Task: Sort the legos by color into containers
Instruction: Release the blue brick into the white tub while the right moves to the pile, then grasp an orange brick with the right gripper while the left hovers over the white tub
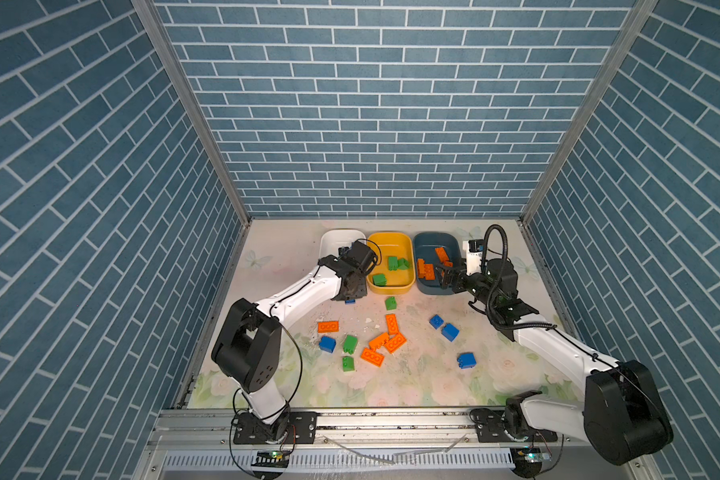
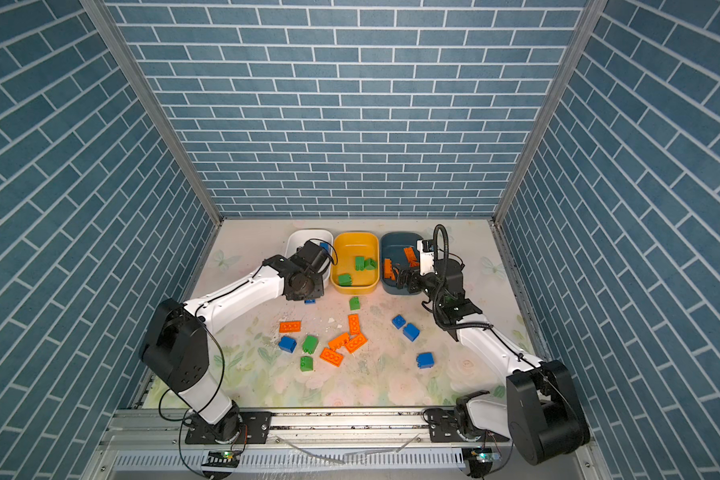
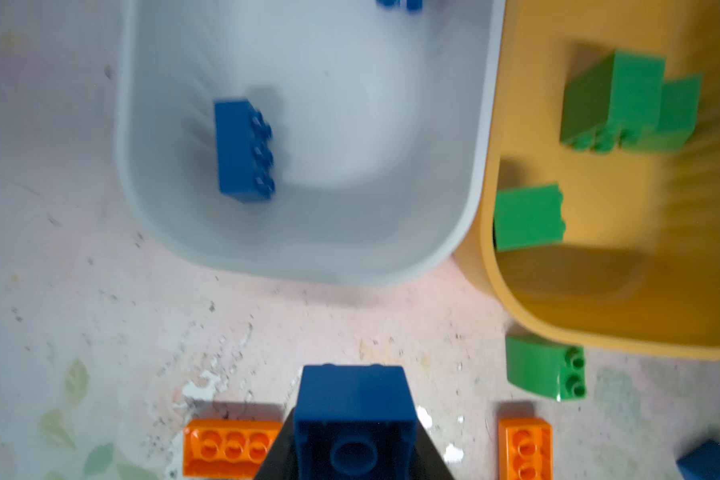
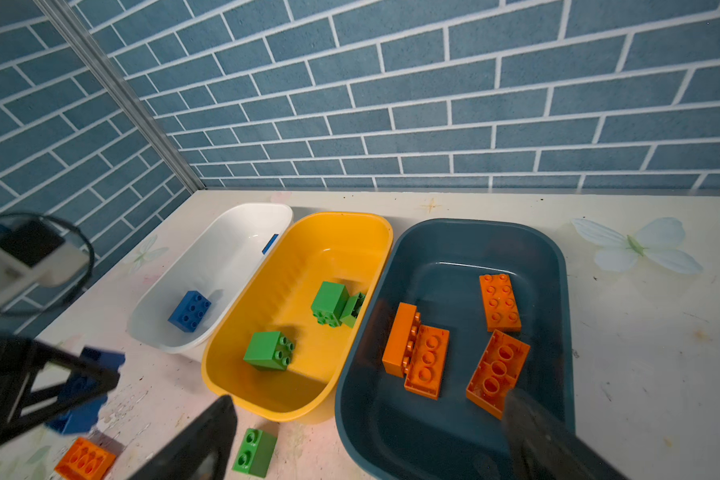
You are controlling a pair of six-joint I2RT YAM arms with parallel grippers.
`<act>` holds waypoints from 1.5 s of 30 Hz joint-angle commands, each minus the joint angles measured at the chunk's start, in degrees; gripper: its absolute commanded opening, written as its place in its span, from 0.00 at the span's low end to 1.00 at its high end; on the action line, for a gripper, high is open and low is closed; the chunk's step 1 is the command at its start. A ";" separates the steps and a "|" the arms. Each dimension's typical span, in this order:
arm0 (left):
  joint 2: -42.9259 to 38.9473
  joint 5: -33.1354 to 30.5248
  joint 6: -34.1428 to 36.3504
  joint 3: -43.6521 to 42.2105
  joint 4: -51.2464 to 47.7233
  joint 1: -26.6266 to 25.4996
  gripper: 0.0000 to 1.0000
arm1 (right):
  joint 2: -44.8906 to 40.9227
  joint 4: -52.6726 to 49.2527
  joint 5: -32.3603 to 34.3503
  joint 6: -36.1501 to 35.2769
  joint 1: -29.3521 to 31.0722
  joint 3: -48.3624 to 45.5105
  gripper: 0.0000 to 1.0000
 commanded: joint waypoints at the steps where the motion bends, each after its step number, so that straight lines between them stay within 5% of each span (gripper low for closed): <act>1: 1.87 -3.01 4.04 4.44 0.27 2.94 0.17 | -1.38 0.56 -0.65 -2.97 1.05 -0.17 0.99; 11: 15.16 -1.70 8.01 20.08 -0.58 8.73 0.17 | -0.68 -4.05 -6.38 -2.01 3.14 1.21 0.99; 20: 22.32 0.55 9.08 28.23 -2.18 11.81 0.19 | 3.74 -7.54 -4.42 -6.95 11.81 3.58 0.99; 23: 23.49 1.38 9.52 29.43 -2.10 12.19 0.25 | 6.37 -10.12 -3.25 -7.63 14.74 5.40 0.99; 33: 20.33 4.69 9.50 27.74 -0.11 12.46 0.70 | 15.99 -27.69 4.95 0.58 20.79 14.96 0.99; 45: 11.83 6.39 9.30 19.48 3.34 12.54 0.88 | 28.41 -39.66 12.68 7.52 29.28 24.05 0.98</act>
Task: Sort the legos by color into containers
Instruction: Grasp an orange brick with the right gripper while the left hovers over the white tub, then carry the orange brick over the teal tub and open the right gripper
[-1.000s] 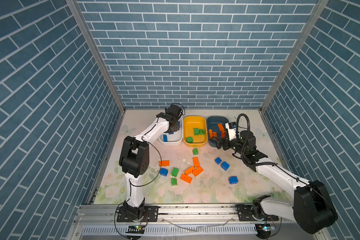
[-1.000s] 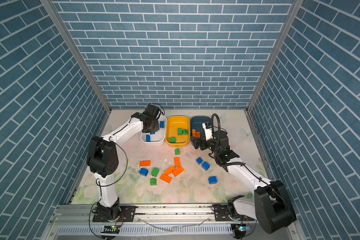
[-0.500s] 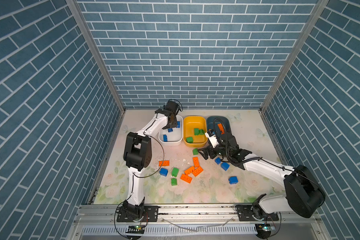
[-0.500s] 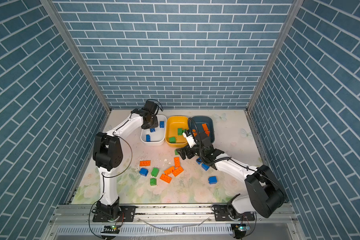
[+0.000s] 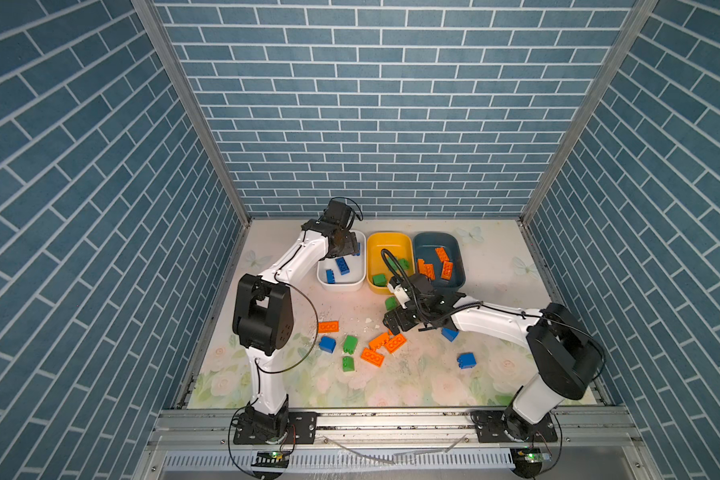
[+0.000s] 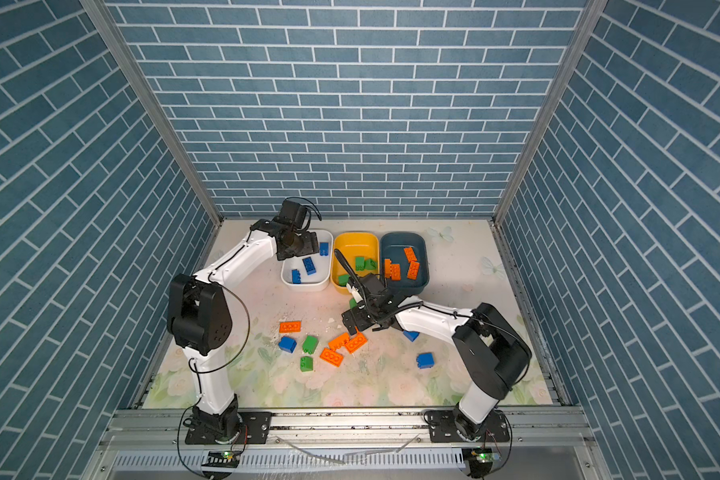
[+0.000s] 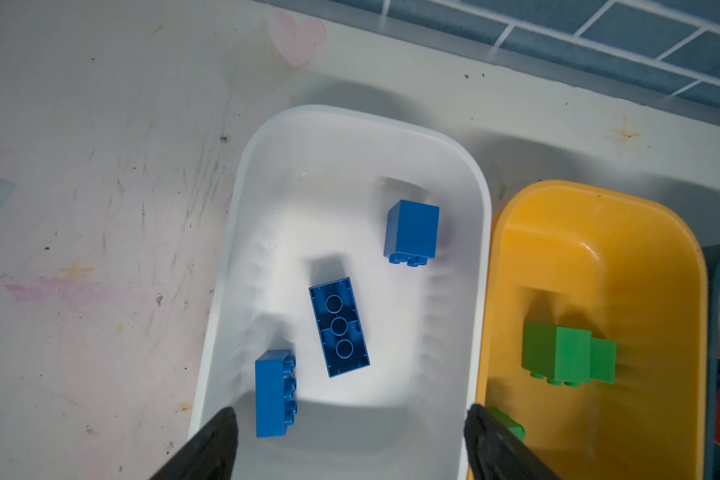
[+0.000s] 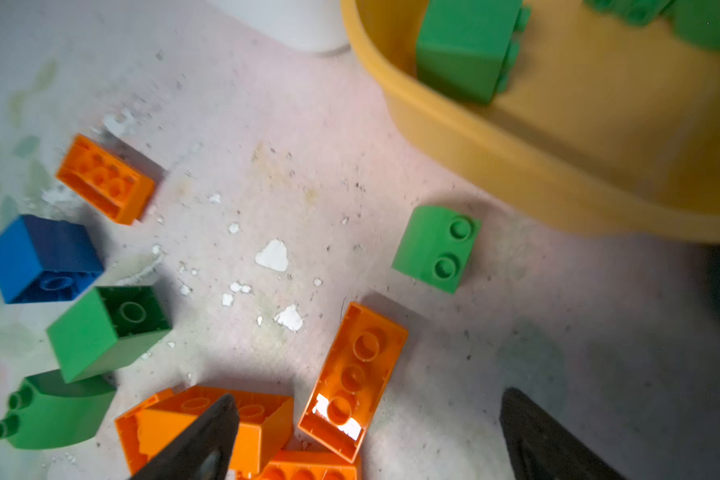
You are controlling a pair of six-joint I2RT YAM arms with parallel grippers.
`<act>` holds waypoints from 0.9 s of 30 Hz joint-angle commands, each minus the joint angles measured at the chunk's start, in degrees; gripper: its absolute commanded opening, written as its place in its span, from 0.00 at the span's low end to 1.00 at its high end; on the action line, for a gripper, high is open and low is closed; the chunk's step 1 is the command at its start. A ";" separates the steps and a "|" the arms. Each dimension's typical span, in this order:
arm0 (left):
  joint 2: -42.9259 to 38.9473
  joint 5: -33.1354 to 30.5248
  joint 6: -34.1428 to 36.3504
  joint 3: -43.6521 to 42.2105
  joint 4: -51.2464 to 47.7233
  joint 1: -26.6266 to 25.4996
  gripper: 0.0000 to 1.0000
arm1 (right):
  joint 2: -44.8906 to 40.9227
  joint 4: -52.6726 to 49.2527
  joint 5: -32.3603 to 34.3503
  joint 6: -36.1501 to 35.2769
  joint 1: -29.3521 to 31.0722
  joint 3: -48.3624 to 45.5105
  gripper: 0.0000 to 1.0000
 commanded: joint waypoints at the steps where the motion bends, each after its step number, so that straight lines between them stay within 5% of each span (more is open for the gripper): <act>1: -1.97 0.51 0.14 -2.07 0.90 0.35 0.88 | 3.19 -6.54 4.73 5.31 1.25 4.91 0.97; 6: -2.81 -0.12 -0.16 -4.07 0.83 0.52 0.89 | 7.24 -9.78 7.00 9.55 2.25 7.83 0.87; 27: -2.06 0.76 -1.64 -6.53 1.62 1.34 0.90 | 10.75 -16.48 10.23 6.11 5.04 10.79 0.42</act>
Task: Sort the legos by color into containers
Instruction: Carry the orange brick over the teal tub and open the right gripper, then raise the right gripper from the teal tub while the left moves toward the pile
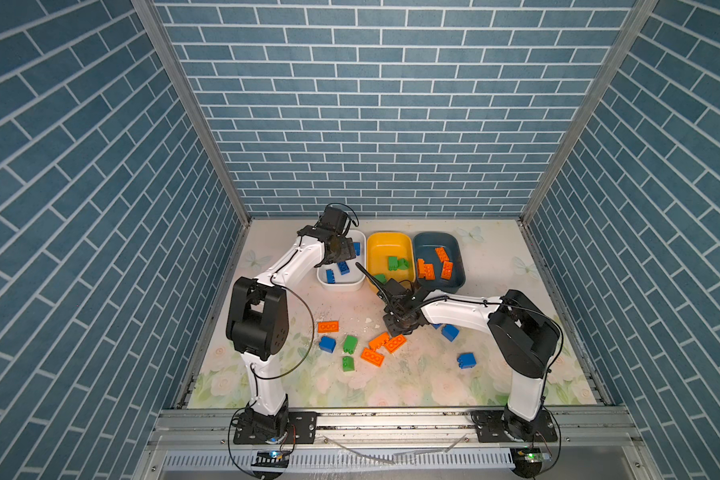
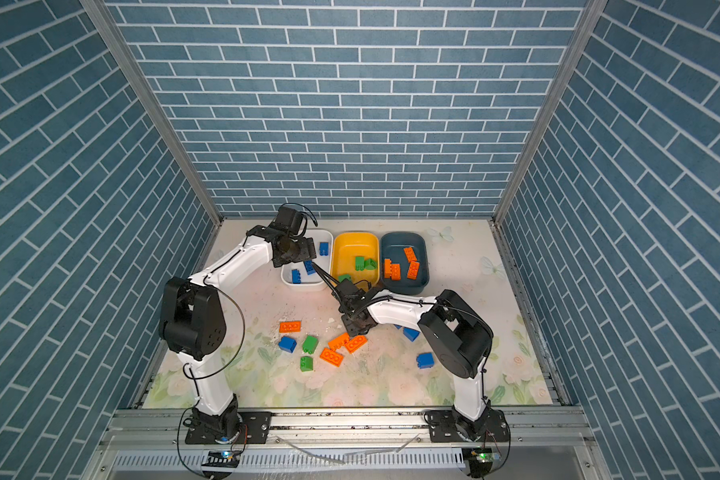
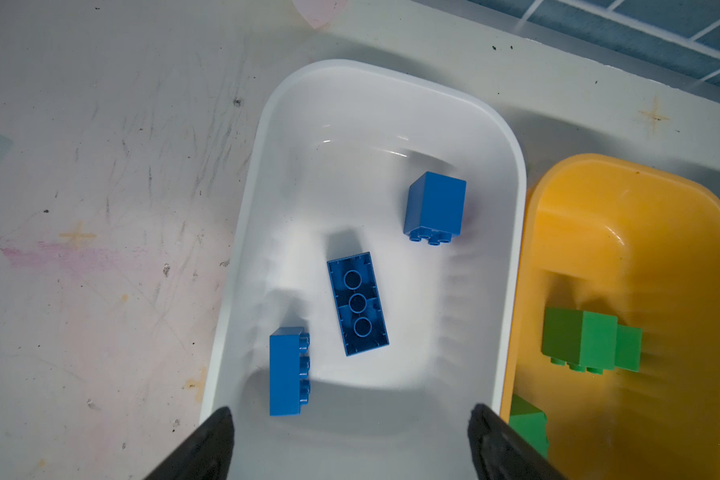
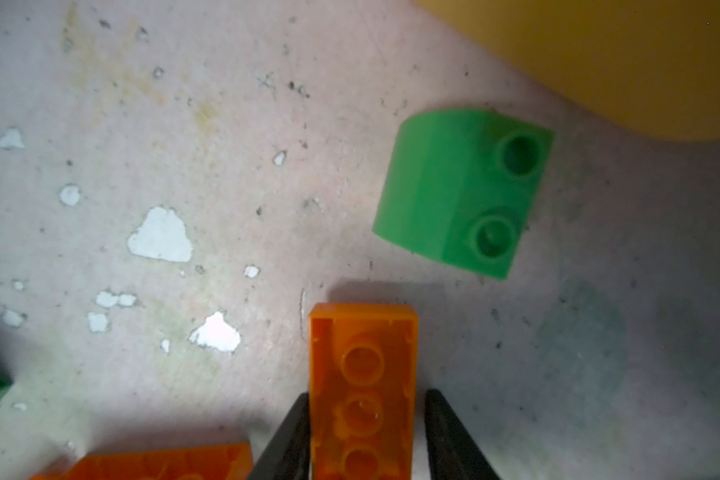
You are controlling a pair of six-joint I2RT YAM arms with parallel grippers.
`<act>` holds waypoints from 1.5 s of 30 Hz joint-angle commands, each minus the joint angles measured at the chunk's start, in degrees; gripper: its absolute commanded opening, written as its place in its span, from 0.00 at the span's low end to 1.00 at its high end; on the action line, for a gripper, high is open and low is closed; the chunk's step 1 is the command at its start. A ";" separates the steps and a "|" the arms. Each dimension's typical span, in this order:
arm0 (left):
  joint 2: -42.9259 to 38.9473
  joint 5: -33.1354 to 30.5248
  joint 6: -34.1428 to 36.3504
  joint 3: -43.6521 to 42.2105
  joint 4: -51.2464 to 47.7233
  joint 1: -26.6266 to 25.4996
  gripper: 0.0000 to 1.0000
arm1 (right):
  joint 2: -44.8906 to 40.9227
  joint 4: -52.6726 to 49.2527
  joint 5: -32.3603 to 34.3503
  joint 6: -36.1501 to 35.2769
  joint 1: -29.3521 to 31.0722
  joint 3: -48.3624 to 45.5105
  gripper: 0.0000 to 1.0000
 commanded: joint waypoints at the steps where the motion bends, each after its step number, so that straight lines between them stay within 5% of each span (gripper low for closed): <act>1: -0.40 0.08 -0.33 -1.04 -0.10 0.62 0.90 | -0.56 -2.31 1.64 -1.10 0.27 -0.38 0.42; 5: -0.51 -0.01 -0.24 -1.20 -0.12 0.59 0.91 | -4.03 -0.58 3.44 -4.20 0.26 -2.50 0.32; 14: -2.74 1.96 0.01 -4.35 2.73 0.59 0.99 | -18.53 4.28 7.05 -12.84 -2.49 -9.26 0.32; 21: -6.40 6.45 1.41 -7.83 4.61 0.45 0.99 | -24.61 7.63 4.94 -10.89 -15.01 -11.40 0.31; 32: -15.42 9.13 3.17 -18.31 6.23 -1.60 0.99 | -13.87 5.21 0.20 -9.73 -27.06 -0.61 0.32; 38: -19.65 10.38 2.31 -24.16 6.53 -1.94 0.99 | -4.15 1.43 4.78 -9.84 -29.23 9.49 0.35; 45: -23.48 8.79 2.31 -28.54 3.87 -3.67 0.99 | -2.12 0.66 6.92 -9.97 -29.34 14.07 0.59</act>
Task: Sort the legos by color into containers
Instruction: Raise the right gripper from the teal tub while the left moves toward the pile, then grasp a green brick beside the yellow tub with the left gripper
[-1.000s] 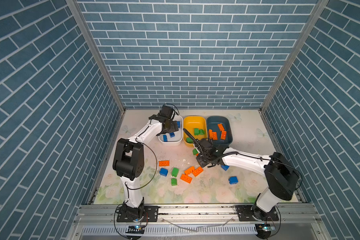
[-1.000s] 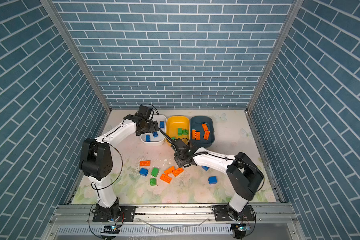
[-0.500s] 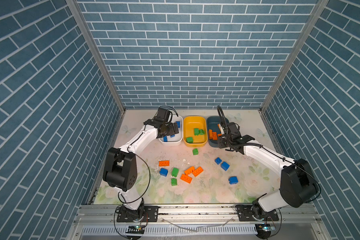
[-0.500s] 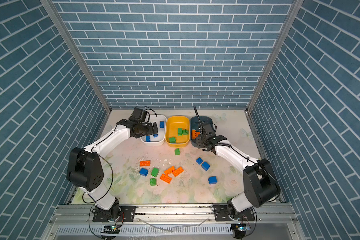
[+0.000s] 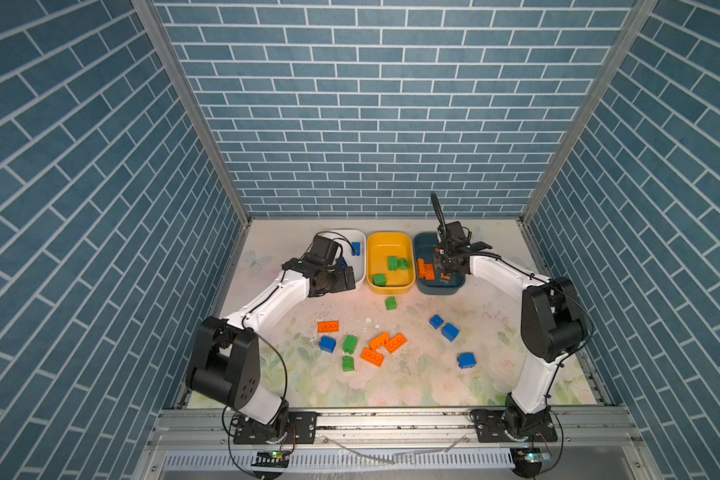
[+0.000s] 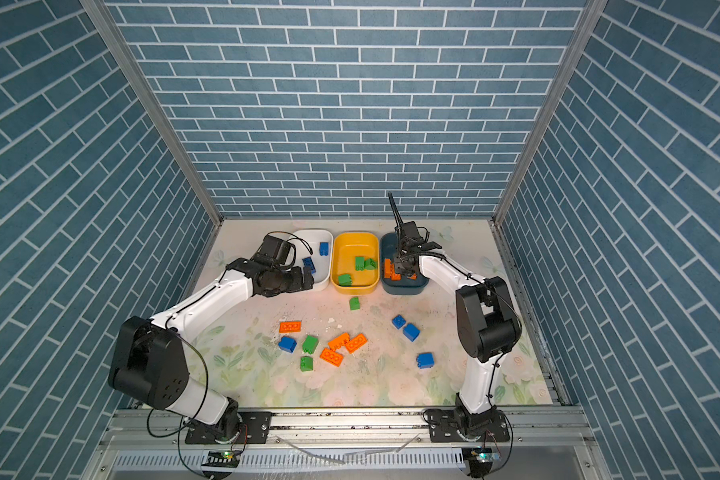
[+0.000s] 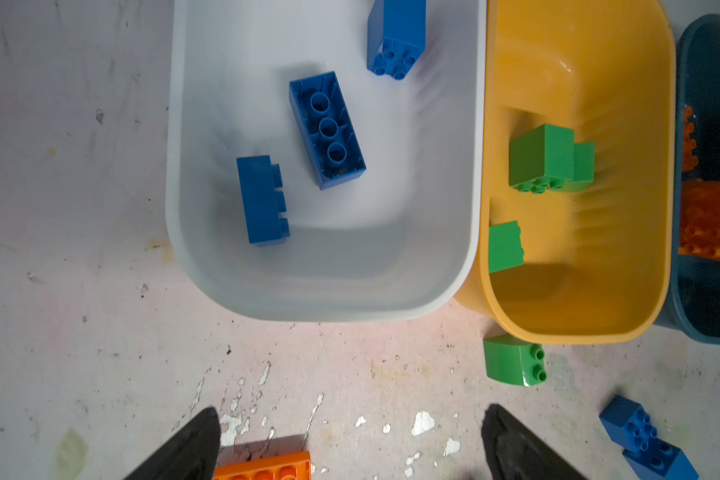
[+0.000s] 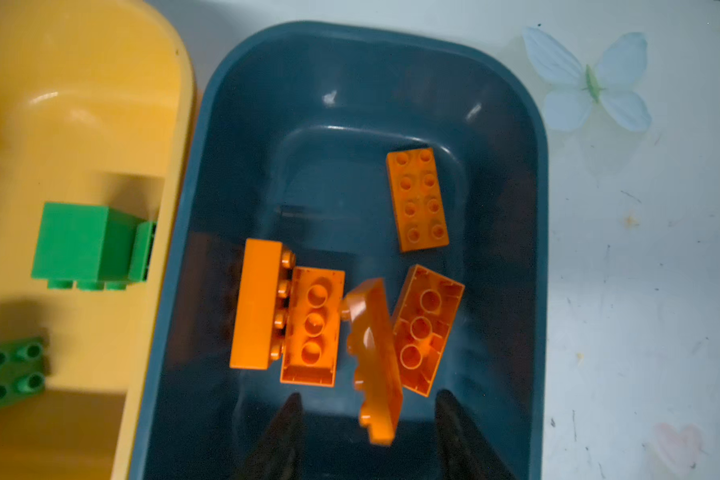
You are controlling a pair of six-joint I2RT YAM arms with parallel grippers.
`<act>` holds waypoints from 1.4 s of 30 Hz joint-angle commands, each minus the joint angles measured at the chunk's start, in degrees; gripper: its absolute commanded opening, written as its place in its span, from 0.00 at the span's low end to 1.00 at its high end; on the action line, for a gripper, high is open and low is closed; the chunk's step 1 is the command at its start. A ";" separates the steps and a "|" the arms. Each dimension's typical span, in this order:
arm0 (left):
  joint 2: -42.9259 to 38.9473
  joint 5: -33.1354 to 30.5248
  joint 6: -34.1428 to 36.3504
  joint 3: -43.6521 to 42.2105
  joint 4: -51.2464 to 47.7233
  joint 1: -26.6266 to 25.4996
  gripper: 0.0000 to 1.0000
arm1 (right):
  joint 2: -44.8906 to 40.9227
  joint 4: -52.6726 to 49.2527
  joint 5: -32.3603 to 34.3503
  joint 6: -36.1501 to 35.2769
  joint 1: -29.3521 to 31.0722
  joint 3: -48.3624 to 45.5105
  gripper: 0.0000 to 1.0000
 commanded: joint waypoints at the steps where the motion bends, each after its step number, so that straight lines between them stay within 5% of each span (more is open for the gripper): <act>1: -2.16 -0.97 0.15 -1.91 -1.84 -1.14 0.99 | -1.34 -1.45 1.59 0.37 -0.11 1.63 0.62; 9: -0.65 -1.34 -1.31 -1.71 -1.87 -3.39 0.99 | -9.97 6.77 0.47 1.12 -0.10 -8.12 0.85; 11: 0.42 -2.63 -1.98 -0.96 -1.81 -4.54 0.99 | -12.88 9.71 0.26 2.06 -0.11 -11.02 0.99; 16: 1.42 -3.86 -5.08 -1.44 0.82 -5.07 0.99 | -19.42 15.23 -3.23 6.95 -0.39 -18.56 0.99; 22: 1.48 -3.93 -5.46 -1.39 1.08 -5.07 0.99 | -19.60 14.05 -17.98 9.02 0.03 -21.24 0.99; 30: 4.88 -2.91 -5.56 0.12 0.02 -9.58 0.96 | -21.18 17.93 -13.17 12.63 1.39 -26.89 0.99; 42: 20.38 -3.39 -12.97 10.03 4.14 -17.65 0.95 | -26.13 19.62 -6.61 14.59 1.32 -32.40 0.99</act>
